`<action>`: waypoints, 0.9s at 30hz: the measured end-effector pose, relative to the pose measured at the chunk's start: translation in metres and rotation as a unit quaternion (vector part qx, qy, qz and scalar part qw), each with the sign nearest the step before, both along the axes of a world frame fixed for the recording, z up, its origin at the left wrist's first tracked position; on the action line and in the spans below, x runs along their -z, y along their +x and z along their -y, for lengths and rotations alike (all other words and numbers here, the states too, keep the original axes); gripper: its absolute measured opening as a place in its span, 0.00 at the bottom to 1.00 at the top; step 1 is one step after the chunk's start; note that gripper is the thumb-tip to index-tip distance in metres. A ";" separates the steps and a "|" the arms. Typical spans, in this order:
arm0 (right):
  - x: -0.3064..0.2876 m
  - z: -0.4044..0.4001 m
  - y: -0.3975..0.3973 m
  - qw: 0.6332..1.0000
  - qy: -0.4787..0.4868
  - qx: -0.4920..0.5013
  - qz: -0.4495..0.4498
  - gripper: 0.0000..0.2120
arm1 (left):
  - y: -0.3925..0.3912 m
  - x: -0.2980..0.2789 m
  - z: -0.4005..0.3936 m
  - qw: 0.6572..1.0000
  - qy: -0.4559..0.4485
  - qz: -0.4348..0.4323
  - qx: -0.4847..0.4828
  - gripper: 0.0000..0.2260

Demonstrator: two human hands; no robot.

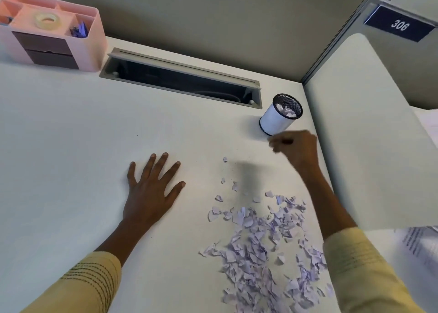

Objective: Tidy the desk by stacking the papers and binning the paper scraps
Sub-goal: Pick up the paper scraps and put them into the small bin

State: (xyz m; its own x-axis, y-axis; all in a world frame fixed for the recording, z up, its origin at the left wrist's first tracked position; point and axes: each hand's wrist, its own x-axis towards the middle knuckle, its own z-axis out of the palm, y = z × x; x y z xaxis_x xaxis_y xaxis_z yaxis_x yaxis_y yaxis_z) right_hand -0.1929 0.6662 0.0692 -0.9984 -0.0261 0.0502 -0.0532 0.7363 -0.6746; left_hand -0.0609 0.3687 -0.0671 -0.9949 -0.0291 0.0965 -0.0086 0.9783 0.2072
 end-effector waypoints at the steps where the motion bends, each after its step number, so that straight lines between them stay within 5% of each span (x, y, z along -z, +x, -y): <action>1: -0.009 -0.003 -0.015 1.000 0.004 0.017 -0.026 0.11 | 0.000 0.000 0.000 1.000 0.000 0.001 0.001 0.27; 11: -0.029 -0.023 -0.106 0.996 0.021 0.083 -0.019 0.09 | 0.000 -0.003 0.000 1.000 0.005 -0.002 0.007 0.26; 20: -0.011 -0.058 0.011 0.975 -0.191 0.073 0.086 0.11 | 0.000 -0.003 0.000 1.000 0.011 0.000 0.003 0.27; 24: 0.029 -0.064 0.073 0.971 -0.053 0.025 0.232 0.12 | 0.000 -0.002 -0.001 1.000 0.013 -0.006 0.003 0.26; 27: 0.043 -0.078 0.090 0.979 0.023 0.068 0.192 0.11 | 0.000 -0.002 0.000 1.000 0.007 -0.007 0.001 0.26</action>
State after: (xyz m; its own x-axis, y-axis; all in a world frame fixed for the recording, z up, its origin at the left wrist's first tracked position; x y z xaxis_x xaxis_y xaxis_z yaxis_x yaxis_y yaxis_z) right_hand -0.1027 0.7440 0.0260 -0.9376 0.1155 -0.3279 0.2989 0.7494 -0.5907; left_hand -0.0612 0.3691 -0.0651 -0.9936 -0.0279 0.1092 -0.0031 0.9752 0.2211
